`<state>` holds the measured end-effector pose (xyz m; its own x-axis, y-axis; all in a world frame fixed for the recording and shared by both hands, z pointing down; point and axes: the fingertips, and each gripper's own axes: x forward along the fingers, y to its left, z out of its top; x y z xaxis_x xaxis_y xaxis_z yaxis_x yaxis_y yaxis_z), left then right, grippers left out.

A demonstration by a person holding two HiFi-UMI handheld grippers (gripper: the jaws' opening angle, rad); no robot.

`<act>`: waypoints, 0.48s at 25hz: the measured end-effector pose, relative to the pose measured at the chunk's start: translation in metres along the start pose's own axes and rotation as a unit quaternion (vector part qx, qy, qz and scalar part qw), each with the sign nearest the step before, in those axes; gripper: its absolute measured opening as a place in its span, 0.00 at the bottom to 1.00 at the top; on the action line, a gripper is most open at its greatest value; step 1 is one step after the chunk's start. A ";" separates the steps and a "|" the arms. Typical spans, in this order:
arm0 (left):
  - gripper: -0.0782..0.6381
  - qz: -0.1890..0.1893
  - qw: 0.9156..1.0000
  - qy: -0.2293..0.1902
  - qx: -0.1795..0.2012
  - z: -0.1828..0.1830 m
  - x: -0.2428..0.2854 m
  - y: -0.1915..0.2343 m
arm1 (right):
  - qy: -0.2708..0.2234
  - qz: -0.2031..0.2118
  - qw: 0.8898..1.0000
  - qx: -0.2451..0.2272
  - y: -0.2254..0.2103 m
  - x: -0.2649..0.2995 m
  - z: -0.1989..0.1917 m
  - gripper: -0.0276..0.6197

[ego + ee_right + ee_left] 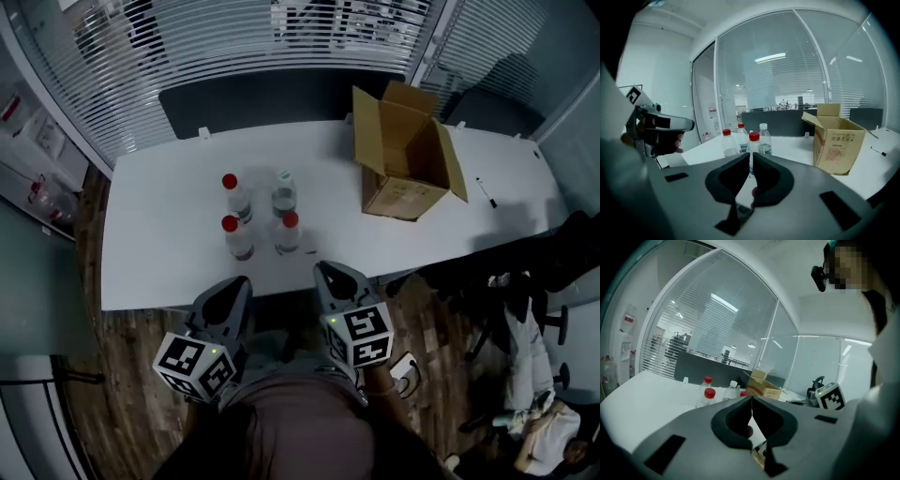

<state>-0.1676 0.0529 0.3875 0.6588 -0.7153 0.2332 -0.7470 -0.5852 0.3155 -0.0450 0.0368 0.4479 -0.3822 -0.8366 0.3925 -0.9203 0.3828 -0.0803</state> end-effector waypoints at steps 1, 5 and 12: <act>0.12 0.002 1.000 -0.002 -0.002 -0.003 -0.004 -0.004 | -0.003 0.002 1.000 0.000 0.001 -0.006 0.001 0.10; 0.12 0.012 1.000 -0.008 -0.006 -0.012 -0.019 -0.020 | -0.021 -0.004 1.000 -0.005 0.003 -0.032 0.007 0.09; 0.12 0.015 1.000 -0.011 -0.010 -0.023 -0.040 -0.050 | -0.040 -0.004 0.999 0.007 0.009 -0.068 0.007 0.08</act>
<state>-0.1542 0.1194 0.3835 0.6341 -0.7407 0.2219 -0.7640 -0.5559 0.3275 -0.0276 0.0948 0.4142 -0.3804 -0.8684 0.3179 -0.9240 0.3714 -0.0910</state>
